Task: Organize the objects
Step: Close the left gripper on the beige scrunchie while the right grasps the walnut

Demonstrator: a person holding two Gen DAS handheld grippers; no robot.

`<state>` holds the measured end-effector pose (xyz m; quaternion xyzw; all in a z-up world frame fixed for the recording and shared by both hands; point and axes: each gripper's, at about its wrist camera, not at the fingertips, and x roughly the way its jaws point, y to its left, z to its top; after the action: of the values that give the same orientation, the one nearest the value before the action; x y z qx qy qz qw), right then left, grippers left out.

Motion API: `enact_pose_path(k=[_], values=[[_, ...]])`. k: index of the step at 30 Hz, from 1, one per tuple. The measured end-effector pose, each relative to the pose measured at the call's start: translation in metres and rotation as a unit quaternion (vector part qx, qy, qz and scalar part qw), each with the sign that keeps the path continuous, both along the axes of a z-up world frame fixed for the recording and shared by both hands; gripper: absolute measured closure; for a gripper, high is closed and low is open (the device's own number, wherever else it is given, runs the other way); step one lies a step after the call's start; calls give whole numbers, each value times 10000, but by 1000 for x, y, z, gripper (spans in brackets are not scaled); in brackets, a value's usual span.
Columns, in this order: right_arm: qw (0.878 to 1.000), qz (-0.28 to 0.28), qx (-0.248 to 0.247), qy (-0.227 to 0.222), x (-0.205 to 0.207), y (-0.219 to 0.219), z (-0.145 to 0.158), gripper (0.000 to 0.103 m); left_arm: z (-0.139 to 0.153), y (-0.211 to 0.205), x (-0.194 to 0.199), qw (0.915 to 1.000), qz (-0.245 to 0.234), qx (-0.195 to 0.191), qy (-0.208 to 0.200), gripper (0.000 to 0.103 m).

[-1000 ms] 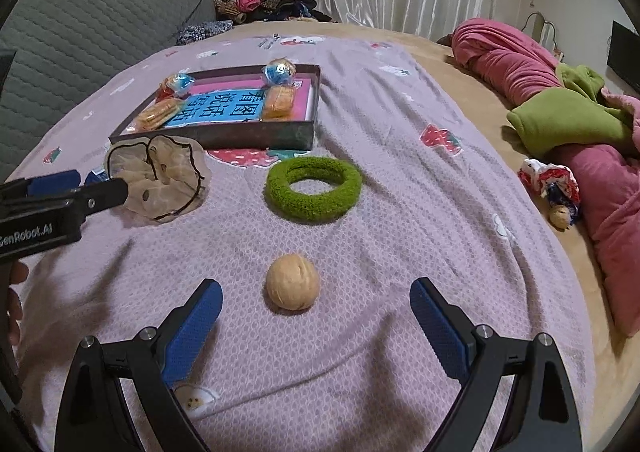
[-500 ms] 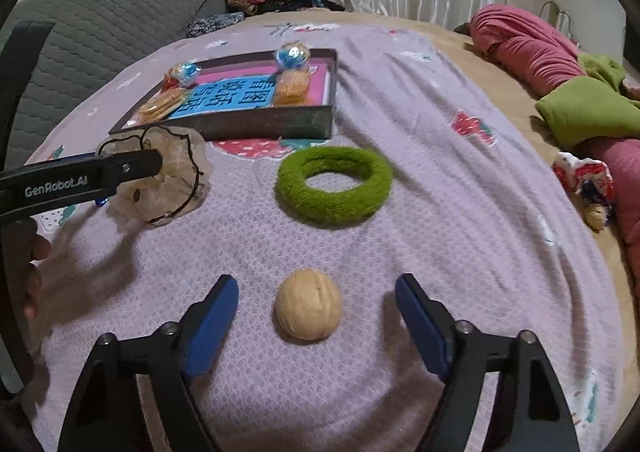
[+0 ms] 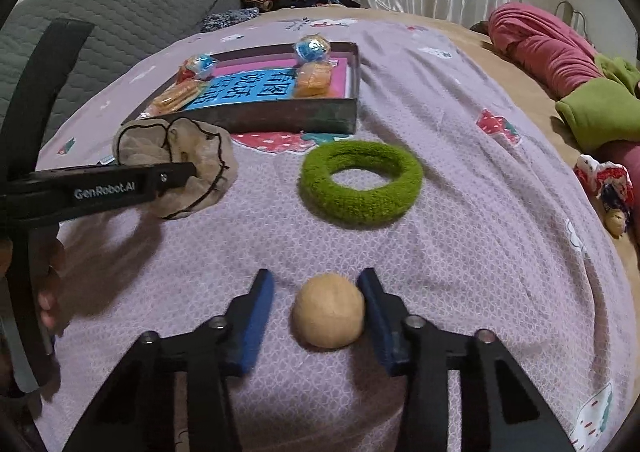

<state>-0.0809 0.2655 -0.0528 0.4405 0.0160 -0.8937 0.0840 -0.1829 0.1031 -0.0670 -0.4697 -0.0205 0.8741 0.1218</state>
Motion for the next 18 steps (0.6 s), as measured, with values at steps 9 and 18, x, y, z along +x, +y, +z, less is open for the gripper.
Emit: enact_pose_path(k=[9,18], values=[[9995,63,-312,39,4,3,4,70,-1,-3,6,9999,4,145,31,84],[9974,334,-616,156,12,-8,17,70,12,-16,35,9995,47,263,181,88]])
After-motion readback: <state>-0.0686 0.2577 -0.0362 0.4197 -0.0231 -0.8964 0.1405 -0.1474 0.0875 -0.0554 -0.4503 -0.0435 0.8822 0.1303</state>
